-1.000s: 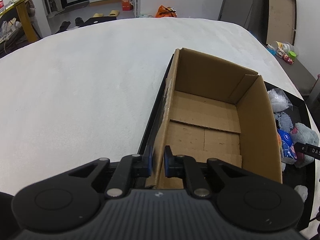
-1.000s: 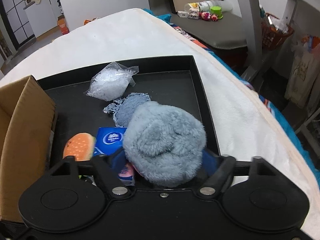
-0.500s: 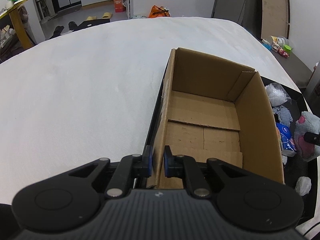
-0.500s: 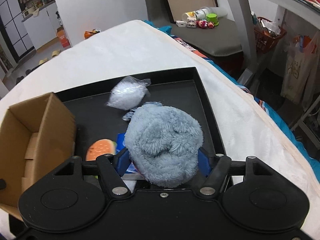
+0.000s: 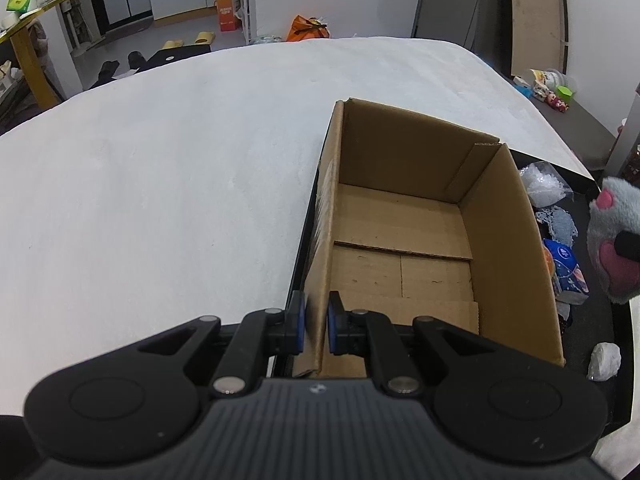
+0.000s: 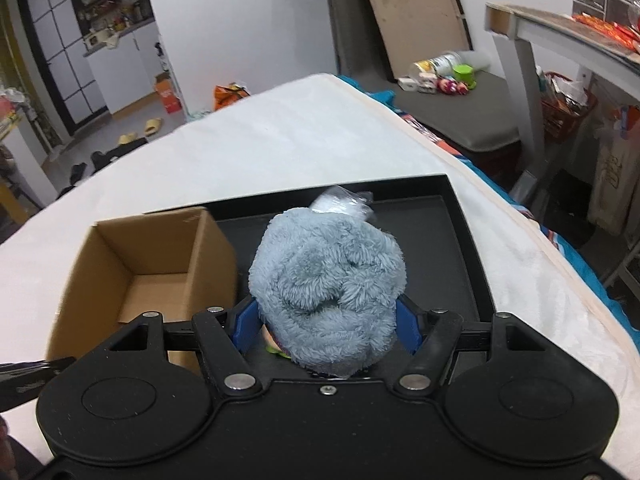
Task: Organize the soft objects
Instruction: 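Carry the grey plush with the right tool into the box and release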
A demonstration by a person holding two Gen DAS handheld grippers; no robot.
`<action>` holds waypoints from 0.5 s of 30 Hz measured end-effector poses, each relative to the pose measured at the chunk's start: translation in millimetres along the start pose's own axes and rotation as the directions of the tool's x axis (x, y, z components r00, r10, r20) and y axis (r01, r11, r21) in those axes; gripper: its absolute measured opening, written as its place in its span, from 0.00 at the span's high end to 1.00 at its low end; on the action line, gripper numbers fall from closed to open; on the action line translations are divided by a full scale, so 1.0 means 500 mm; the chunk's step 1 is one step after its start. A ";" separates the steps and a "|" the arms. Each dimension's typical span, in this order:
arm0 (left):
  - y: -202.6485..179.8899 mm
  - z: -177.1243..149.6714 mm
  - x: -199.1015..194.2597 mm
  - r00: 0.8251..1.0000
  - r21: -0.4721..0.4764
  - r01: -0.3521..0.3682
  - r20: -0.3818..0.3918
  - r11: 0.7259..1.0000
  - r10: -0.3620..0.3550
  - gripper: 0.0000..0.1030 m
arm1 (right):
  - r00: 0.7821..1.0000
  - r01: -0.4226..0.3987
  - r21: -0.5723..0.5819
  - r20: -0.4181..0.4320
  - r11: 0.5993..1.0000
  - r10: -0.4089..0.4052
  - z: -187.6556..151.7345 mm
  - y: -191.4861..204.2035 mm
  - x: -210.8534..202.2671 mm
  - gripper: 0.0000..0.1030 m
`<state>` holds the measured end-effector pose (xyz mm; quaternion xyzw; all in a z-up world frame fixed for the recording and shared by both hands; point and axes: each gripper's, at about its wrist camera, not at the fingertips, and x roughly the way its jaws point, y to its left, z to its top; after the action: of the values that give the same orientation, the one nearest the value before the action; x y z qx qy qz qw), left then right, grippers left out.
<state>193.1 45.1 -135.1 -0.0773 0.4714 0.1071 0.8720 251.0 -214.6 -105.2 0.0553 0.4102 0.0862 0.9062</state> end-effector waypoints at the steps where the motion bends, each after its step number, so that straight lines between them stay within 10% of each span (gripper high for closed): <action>1: 0.001 -0.001 -0.001 1.000 0.003 0.004 0.001 1.000 -0.004 0.90 | 1.000 -0.006 -0.004 0.006 1.000 0.006 0.000 0.004 -0.005 0.37; 15: 0.019 0.003 0.006 0.999 -0.010 0.034 -0.005 0.999 -0.034 0.90 | 0.990 -0.132 -0.080 0.044 0.988 0.135 0.002 0.100 -0.054 0.36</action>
<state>193.4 54.9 -136.9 -0.0900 0.4715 0.0946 0.8721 228.8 -171.3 -76.2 0.0500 0.3796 0.1610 0.9096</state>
